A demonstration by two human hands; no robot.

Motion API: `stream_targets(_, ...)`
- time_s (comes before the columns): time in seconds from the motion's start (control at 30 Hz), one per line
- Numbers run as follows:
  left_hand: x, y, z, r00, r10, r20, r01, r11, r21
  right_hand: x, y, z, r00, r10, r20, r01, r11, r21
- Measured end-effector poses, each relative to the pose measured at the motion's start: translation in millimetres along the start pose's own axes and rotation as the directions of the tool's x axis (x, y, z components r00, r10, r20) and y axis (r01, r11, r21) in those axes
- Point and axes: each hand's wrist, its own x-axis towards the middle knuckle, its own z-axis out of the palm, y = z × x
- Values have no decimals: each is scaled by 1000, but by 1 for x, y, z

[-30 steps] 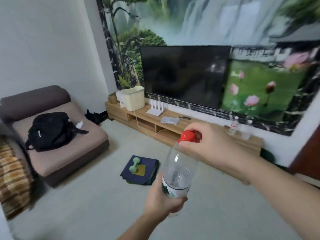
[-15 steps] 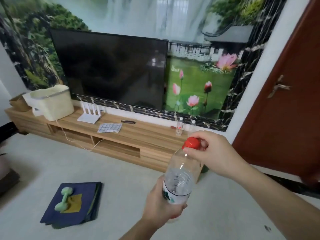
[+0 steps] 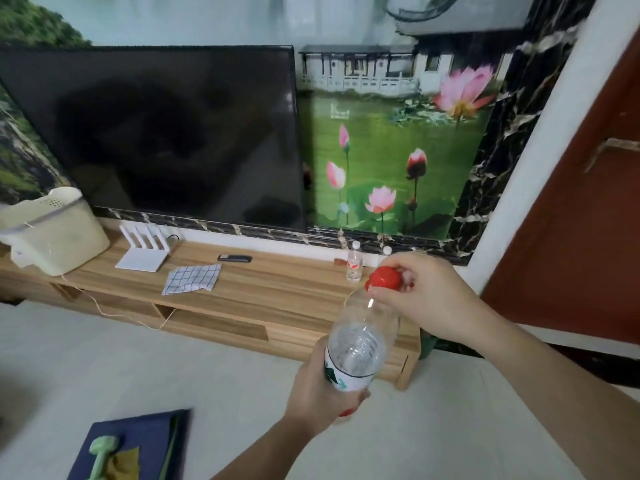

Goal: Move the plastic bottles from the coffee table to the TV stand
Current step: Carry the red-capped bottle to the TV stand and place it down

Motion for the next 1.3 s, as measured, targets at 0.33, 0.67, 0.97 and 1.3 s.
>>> stream_targets(0.33,181,-3,-12,995,-96,-28,98,993,72,173,73,12,994,69,83,-74,995,60)
stream_targets(0.67,369,-59,-38,990,-67,126,64,998,24,330,121,76,969,246,15,-247,969,27)
stream_targets(0.97,455,-109,-31,970,-142,199,133,989,57,402,174,125,930,366,41,-366,931,-16)
stream_targets(1.3,533,-185,24,972,-218,88,212,975,68,446,254,199,947,284,148,-275,958,-79)
